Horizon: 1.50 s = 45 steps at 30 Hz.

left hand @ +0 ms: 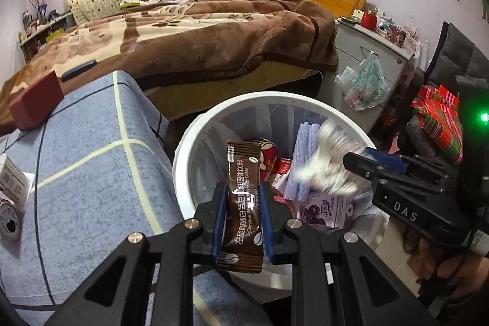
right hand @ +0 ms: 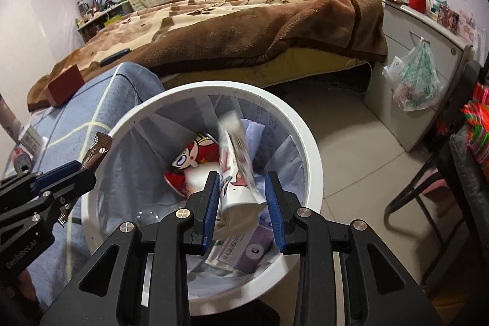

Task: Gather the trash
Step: 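Open both tools to drop cup and wrapper into the wastebasket, then move both tools back to the table toward the red can and tin can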

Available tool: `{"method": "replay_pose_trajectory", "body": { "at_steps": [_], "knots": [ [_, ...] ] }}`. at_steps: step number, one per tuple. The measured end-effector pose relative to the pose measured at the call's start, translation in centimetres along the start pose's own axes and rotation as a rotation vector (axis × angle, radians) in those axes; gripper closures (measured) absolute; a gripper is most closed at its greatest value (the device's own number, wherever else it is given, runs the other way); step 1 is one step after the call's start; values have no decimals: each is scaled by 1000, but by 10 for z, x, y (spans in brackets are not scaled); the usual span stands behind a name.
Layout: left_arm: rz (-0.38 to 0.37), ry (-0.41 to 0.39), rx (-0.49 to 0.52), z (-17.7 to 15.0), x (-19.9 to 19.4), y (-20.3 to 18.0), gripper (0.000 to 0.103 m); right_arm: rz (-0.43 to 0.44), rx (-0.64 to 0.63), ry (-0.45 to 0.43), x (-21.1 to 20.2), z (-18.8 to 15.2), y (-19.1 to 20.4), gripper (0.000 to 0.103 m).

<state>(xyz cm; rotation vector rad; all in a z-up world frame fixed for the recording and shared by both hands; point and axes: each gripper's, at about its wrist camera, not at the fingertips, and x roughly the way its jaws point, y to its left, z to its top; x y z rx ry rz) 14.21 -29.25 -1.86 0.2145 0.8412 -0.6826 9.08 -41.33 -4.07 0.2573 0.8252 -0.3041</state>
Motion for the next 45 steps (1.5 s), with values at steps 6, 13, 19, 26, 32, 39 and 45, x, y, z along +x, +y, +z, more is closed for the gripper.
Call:
{"method": "replay_pose_trajectory", "body": {
  "at_steps": [6,13,19,26,32,39,45],
  "knots": [
    [13,1,-25,0,0,6,52,1,13,3,0,-1,-4,50],
    [13,-18,-51,-3,-10,13,47,12,23,-26,-9,-1,-2,50],
    [17,-39,-82,-7,-23,25,47,18,10,-53,-15,-2,10,50],
    [48,-81,-134,-16,-47,50,47,52,-3,-85,-21,-1,29,50],
    [139,-117,-166,-27,-69,75,47,111,-43,-99,-22,0,56,50],
    [236,-133,-275,-46,-90,128,46,185,-128,-98,-17,5,101,50],
    [356,-154,-330,-57,-107,172,46,255,-196,-88,-11,12,138,50]
  ]
}}
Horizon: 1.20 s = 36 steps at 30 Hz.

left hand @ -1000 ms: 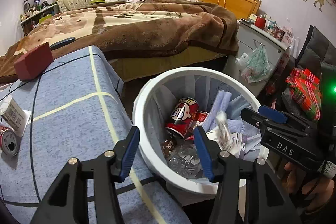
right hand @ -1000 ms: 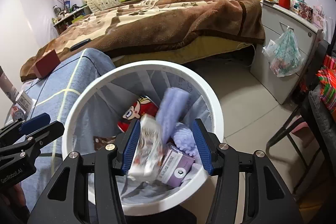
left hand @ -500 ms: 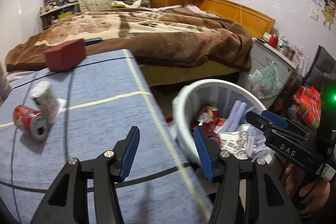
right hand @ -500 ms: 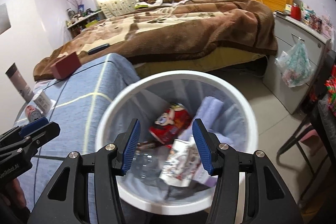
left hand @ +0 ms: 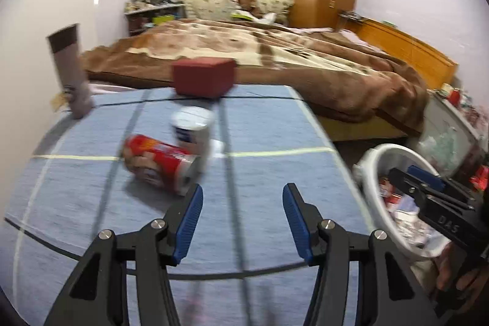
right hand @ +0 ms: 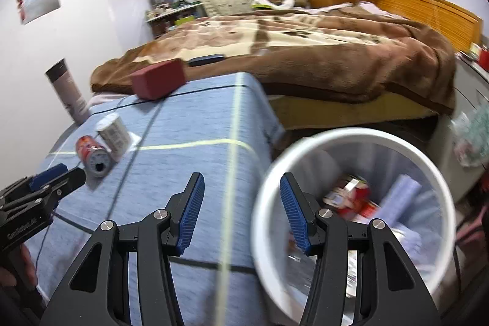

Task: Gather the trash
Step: 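Move both tools back to the table toward the red can and tin can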

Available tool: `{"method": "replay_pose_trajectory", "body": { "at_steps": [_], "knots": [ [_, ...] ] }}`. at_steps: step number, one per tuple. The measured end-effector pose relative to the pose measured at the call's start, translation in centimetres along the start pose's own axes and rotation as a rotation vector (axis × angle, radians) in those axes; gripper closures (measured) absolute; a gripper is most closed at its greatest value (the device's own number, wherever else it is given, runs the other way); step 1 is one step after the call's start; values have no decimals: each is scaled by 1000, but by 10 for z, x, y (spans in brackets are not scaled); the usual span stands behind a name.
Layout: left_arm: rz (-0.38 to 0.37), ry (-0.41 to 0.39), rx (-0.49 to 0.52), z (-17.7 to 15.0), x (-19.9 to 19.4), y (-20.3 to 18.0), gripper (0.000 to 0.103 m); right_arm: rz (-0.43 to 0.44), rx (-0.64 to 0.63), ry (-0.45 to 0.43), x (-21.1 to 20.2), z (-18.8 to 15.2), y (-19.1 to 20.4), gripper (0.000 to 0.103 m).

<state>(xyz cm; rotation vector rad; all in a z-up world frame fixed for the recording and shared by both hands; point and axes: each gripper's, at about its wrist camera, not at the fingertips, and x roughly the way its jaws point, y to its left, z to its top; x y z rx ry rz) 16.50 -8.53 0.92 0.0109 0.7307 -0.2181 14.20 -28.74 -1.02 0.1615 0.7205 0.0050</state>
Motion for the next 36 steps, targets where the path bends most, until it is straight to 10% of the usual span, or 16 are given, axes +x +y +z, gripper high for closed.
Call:
{"method": "replay_pose_trajectory", "body": {
  "at_steps": [17,36],
  "knots": [
    [80,133,-21,0,61,59,46,81,-121,63,52,25,75,50],
    [111,84,-169,-2,39,140,44,230,-196,105,81,30,126,50]
  ]
}}
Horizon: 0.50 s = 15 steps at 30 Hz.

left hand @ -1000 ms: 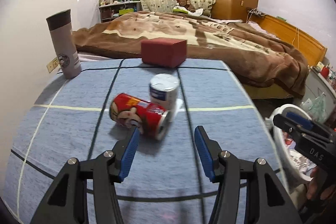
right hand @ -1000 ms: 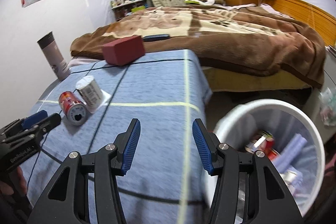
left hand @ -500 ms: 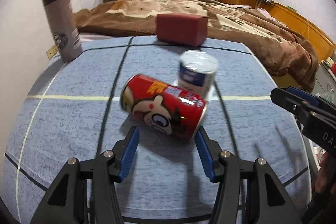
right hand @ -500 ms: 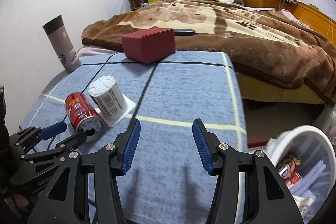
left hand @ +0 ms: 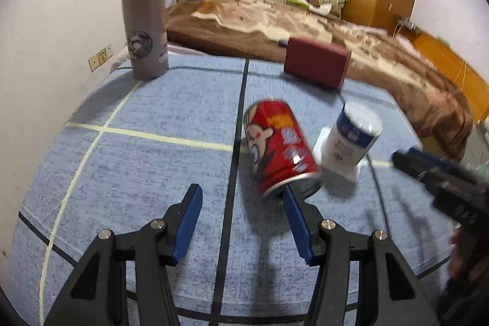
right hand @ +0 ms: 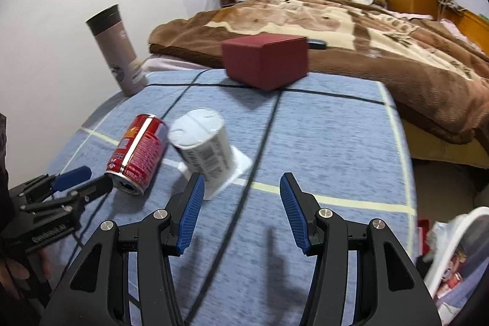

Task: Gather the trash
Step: 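Move both tools back to the table toward the red can and tin can, then grasp the red cartoon can with the left tool while the right grasps the white tin can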

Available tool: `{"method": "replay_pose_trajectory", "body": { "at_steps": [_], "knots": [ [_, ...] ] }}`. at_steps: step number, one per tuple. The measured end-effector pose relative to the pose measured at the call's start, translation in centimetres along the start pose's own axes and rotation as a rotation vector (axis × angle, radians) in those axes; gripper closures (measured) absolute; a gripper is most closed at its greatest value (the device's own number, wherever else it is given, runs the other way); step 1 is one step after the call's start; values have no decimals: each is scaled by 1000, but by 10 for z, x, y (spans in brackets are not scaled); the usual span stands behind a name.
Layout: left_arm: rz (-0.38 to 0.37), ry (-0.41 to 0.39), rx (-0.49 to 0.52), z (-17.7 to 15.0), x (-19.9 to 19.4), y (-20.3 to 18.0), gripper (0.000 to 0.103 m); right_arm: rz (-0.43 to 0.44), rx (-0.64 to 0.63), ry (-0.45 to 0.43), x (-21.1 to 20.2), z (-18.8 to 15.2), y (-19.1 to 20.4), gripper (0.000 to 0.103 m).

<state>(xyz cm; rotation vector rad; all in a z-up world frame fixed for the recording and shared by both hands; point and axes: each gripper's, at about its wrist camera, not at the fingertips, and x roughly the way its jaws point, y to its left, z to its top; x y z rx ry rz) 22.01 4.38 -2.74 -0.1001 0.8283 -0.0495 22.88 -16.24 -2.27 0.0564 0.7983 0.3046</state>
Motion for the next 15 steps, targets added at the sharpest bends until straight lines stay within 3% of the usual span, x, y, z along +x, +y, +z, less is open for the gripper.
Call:
{"method": "replay_pose_trajectory", "body": {
  "at_steps": [3,6,15],
  "knots": [
    [-43,-33,-26,6,-9,4,36,25,-18,5,6,1,6,50],
    [-50,-42,-24,14,-7,1,36,24,-53,2,9,2,13,50],
    [-127,44,-19,25,27,-8,36,59,-72,9,27,11,18,50]
  ]
}}
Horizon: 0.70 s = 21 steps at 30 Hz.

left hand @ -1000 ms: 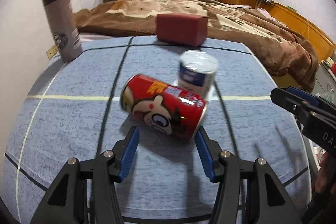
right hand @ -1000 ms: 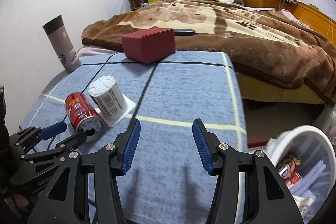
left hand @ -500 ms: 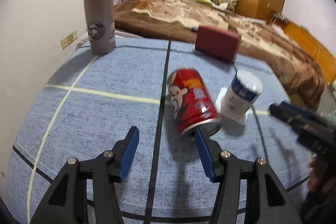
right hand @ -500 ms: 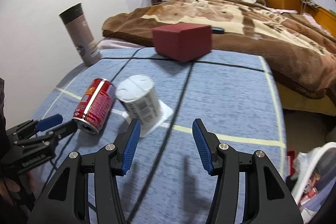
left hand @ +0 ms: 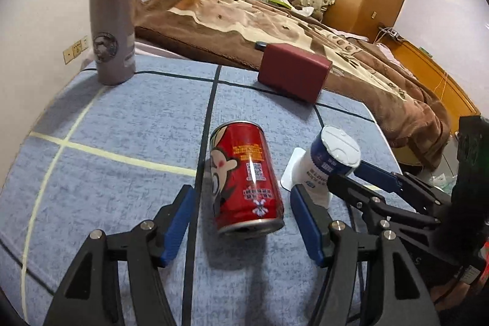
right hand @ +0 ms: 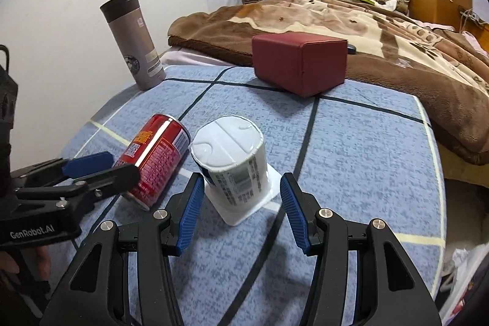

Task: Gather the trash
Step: 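Grasp the red cartoon can with the left tool while the right grasps the white tin can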

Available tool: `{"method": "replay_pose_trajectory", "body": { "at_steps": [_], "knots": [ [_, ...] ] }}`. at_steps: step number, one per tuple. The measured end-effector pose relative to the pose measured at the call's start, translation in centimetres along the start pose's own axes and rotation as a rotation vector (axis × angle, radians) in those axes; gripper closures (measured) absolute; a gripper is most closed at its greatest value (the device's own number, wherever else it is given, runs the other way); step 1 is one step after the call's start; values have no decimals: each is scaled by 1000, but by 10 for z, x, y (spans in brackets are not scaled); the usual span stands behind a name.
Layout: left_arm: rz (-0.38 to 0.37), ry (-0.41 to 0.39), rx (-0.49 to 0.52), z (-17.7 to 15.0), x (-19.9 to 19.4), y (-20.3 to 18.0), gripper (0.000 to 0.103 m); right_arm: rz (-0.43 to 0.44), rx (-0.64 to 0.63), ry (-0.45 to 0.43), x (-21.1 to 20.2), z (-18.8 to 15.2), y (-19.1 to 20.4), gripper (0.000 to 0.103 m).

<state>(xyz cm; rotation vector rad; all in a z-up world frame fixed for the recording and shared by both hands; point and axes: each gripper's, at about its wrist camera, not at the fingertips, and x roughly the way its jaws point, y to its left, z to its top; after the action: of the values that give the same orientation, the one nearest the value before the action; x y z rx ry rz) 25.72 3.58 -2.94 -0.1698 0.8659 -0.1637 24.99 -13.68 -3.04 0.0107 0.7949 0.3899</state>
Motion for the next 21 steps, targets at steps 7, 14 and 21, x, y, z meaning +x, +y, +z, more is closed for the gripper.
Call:
{"method": "replay_pose_trajectory", "body": {
  "at_steps": [7,14,21],
  "knots": [
    [12,27,-10,5,17,7,36,10,-14,9,12,7,1,50],
    [2,16,9,18,25,12,36,4,-5,14,23,15,-3,50],
    [9,28,-11,25,38,22,36,-2,26,18,33,23,-7,50]
  ]
}}
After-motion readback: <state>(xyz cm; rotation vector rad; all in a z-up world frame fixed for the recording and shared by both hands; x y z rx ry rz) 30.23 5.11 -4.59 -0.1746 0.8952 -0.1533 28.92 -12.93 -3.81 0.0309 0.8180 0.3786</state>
